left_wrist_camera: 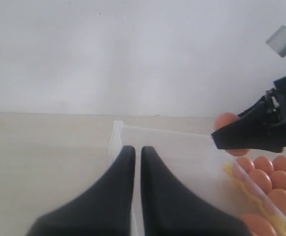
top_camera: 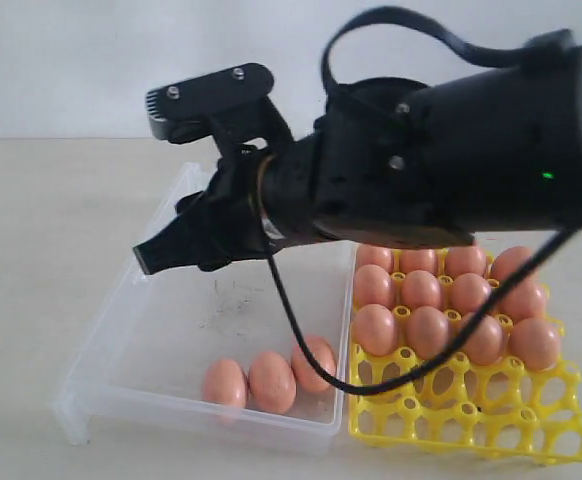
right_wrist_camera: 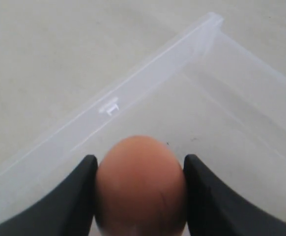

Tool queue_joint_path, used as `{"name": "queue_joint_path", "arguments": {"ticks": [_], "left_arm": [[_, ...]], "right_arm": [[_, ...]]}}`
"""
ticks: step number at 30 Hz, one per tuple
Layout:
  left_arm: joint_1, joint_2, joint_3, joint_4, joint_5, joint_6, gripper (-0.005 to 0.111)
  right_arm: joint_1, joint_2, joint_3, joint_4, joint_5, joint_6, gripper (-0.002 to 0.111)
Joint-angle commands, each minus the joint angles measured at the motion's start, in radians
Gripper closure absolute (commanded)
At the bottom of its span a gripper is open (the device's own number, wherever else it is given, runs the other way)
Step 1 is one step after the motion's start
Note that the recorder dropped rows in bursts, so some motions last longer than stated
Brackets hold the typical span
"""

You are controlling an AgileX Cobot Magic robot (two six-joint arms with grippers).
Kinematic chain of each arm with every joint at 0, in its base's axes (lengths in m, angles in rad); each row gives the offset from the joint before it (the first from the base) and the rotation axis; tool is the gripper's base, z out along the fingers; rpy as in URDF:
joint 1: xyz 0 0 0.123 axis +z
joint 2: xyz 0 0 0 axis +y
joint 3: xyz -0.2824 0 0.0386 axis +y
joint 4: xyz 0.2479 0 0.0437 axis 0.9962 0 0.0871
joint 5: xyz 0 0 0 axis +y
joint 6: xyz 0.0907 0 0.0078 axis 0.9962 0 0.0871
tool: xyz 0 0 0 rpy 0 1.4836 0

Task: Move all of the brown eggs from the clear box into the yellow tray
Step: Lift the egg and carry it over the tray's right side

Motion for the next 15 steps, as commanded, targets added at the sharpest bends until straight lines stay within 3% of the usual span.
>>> {"name": "queue_joint_path", "arguments": {"ticks": [1, 5, 9, 13, 15], "left_arm": [[-0.008, -0.003, 0.003, -0.002, -0.001, -0.008, 0.103], [-0.008, -0.003, 0.003, -0.002, -0.001, -0.008, 0.103], [-0.008, -0.003, 0.003, -0.002, -0.001, -0.008, 0.103], [-0.008, -0.003, 0.003, -0.002, -0.004, -0.008, 0.103], [-0.008, -0.003, 0.003, -0.002, -0.006, -0.008, 0.103]], "right_arm": [[0.000, -0.139, 0.175, -0.496, 0.064, 0.532, 0.108], [0.000, -0.251, 0.420, -0.992, 0.191, 1.162, 0.108], [0.000, -0.268, 0.595, -0.992, 0.230, 1.162, 0.108], [0.000, -0.268, 0.618, -0.992, 0.233, 1.162, 0.108], [0.000, -0.281, 0.592, -0.985, 0.134, 1.162, 0.108]]}}
